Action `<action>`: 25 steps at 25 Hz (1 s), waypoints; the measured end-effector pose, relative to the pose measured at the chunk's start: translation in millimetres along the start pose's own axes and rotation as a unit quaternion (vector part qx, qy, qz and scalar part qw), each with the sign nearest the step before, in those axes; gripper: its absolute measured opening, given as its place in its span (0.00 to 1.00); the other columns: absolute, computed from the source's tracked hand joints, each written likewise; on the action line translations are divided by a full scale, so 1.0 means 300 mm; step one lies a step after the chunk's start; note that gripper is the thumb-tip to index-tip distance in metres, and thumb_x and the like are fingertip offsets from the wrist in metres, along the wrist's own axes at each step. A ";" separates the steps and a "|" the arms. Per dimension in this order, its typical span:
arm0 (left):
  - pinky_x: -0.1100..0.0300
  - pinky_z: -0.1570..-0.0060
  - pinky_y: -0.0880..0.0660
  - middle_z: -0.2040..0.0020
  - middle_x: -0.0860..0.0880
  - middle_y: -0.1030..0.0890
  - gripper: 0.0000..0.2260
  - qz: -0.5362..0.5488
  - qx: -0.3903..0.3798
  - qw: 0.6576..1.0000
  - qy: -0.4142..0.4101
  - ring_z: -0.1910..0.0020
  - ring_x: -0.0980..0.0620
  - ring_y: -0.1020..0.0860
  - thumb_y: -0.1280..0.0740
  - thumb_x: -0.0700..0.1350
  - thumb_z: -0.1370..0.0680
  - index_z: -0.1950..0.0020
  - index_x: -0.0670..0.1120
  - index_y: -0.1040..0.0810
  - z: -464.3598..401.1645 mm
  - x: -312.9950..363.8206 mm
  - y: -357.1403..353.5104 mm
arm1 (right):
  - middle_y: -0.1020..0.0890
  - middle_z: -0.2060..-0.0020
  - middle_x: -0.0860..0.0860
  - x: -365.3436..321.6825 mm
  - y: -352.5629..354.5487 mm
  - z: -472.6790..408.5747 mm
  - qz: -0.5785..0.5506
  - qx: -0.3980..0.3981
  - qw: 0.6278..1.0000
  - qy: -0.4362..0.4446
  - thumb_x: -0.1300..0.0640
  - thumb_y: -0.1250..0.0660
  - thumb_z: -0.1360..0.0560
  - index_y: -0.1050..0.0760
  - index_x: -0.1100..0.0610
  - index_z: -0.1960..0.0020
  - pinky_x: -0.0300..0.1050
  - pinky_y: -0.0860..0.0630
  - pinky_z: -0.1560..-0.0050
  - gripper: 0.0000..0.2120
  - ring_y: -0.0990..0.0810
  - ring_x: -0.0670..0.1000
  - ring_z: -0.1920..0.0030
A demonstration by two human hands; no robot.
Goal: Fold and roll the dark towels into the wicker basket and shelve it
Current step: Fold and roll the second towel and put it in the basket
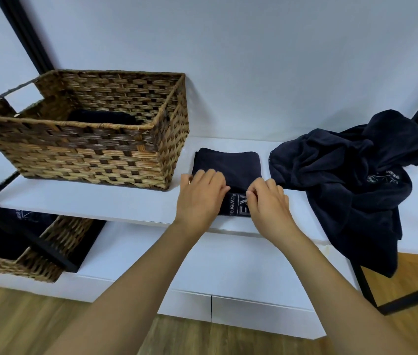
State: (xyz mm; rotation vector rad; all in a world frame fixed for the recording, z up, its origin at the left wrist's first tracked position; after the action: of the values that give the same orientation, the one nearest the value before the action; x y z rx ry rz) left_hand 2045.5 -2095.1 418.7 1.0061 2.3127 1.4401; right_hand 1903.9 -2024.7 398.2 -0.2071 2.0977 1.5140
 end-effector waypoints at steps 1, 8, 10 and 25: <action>0.52 0.52 0.34 0.57 0.54 0.23 0.11 0.003 0.044 0.998 -0.045 0.57 0.49 0.26 0.40 0.53 0.17 0.53 0.49 0.24 0.035 0.010 0.005 | 0.29 0.53 0.49 0.008 -0.004 -0.007 -0.012 -0.001 1.000 -0.014 0.54 0.45 0.17 0.33 0.52 0.52 0.50 0.35 0.49 0.06 0.33 0.53 0.53; 0.58 0.50 0.35 0.50 0.54 0.19 0.19 0.050 -0.031 0.993 -0.106 0.50 0.50 0.25 0.34 0.61 0.23 0.42 0.48 0.19 0.069 -0.033 -0.007 | 0.26 0.53 0.53 -0.024 0.015 0.011 0.079 0.133 0.986 0.054 0.52 0.44 0.18 0.24 0.57 0.55 0.54 0.28 0.55 0.15 0.34 0.54 0.56; 0.58 0.49 0.36 0.54 0.55 0.19 0.16 0.062 -0.047 0.992 -0.096 0.50 0.51 0.26 0.33 0.59 0.22 0.45 0.49 0.18 0.040 -0.028 0.008 | 0.25 0.53 0.53 -0.046 0.012 0.047 0.111 0.150 0.975 0.117 0.49 0.45 0.19 0.20 0.58 0.48 0.52 0.28 0.55 0.18 0.32 0.54 0.56; 0.52 0.58 0.34 0.59 0.52 0.24 0.15 -0.057 0.009 0.998 0.027 0.58 0.48 0.27 0.45 0.53 0.17 0.56 0.48 0.26 -0.017 0.016 -0.009 | 0.30 0.65 0.51 -0.032 -0.009 -0.111 0.109 -0.019 0.993 0.029 0.45 0.52 0.15 0.32 0.57 0.66 0.51 0.34 0.55 0.26 0.31 0.57 0.59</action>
State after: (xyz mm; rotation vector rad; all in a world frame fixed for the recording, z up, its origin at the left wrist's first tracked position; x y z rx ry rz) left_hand 2038.2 -2096.2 419.6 0.8348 2.3820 1.4211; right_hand 1902.0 -2058.0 408.2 -0.0364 2.1972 1.6920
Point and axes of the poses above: each hand's wrist, its own z-axis away from the middle knuckle, its own y-axis out of the back of the hand, x = y × z, the point moved 7 cm from there along -z, towards the middle knuckle
